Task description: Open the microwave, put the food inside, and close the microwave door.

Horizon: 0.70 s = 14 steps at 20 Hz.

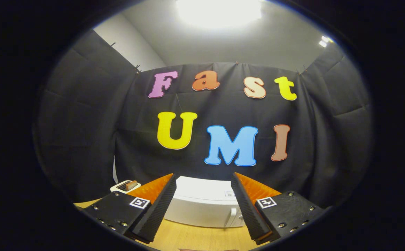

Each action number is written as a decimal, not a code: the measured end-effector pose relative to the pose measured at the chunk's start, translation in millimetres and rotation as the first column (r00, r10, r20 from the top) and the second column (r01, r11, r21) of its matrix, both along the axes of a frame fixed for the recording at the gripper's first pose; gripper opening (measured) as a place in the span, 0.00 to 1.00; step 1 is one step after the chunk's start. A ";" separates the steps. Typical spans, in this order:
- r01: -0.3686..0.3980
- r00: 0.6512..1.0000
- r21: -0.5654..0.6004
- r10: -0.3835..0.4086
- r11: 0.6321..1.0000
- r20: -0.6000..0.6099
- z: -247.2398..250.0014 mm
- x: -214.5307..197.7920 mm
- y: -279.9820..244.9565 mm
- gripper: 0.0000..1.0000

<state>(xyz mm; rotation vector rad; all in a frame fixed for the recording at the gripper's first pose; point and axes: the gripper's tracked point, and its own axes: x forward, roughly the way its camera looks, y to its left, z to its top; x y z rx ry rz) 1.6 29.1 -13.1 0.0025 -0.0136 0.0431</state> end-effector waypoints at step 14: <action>0.036 0.994 0.065 -0.029 0.997 -0.108 -128.4 56.4 -74.2 0.96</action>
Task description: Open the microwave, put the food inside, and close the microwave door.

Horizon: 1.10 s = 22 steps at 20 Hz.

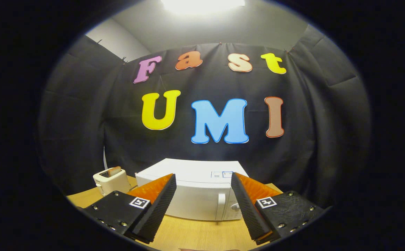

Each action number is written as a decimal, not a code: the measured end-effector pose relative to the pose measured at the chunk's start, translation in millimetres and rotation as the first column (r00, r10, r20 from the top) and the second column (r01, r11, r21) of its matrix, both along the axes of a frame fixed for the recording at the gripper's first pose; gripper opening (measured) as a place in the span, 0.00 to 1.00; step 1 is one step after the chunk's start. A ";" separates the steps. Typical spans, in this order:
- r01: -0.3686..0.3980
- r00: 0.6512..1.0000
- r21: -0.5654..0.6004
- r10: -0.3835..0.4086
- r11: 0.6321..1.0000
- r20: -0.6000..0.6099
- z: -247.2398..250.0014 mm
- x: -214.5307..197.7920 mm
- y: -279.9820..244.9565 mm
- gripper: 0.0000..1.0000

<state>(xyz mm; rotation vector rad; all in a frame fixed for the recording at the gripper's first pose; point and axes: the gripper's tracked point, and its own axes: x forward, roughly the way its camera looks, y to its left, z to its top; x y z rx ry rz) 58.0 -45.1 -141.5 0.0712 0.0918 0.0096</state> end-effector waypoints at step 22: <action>0.069 0.992 0.010 -0.068 0.998 -0.105 -212.5 115.1 -30.6 0.77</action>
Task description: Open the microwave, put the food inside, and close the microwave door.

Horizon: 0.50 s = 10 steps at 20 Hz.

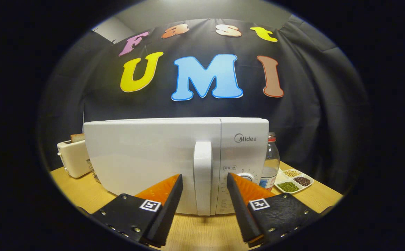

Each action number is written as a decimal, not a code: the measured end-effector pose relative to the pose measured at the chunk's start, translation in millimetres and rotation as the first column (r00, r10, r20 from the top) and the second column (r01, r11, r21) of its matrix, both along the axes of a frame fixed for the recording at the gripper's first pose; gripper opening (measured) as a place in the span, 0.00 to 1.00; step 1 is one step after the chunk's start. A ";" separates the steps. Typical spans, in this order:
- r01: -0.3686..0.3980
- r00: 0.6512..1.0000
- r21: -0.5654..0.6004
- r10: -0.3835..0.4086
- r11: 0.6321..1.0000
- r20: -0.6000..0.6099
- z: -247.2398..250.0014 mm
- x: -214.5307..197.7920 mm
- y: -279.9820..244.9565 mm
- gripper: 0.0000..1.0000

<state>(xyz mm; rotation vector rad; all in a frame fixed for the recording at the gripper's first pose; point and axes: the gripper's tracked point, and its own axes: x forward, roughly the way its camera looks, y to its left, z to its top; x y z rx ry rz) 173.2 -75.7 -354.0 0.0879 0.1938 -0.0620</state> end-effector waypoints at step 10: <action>-0.032 0.999 0.053 0.031 0.998 0.032 -16.0 9.6 6.3 0.21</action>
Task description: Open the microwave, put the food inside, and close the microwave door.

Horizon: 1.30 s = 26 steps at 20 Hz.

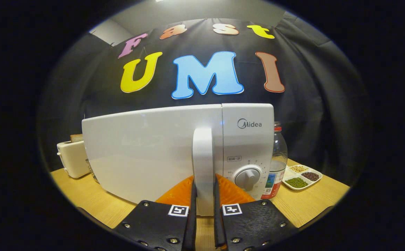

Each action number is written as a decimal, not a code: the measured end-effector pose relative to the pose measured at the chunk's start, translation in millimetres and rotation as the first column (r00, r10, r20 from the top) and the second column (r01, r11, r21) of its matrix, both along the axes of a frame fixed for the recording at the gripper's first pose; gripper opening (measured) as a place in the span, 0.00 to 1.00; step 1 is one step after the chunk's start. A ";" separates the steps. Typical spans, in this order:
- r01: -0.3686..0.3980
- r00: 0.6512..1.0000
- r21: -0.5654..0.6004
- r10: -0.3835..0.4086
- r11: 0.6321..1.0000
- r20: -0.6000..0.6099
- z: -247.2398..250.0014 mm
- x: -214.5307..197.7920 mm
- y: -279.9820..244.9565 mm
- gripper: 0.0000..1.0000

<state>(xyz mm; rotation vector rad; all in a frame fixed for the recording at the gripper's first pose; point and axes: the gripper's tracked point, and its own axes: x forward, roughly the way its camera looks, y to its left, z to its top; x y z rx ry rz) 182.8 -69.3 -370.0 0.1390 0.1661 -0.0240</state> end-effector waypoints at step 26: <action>-0.065 0.995 -0.063 0.060 0.996 -0.080 4.1 -45.4 14.5 0.10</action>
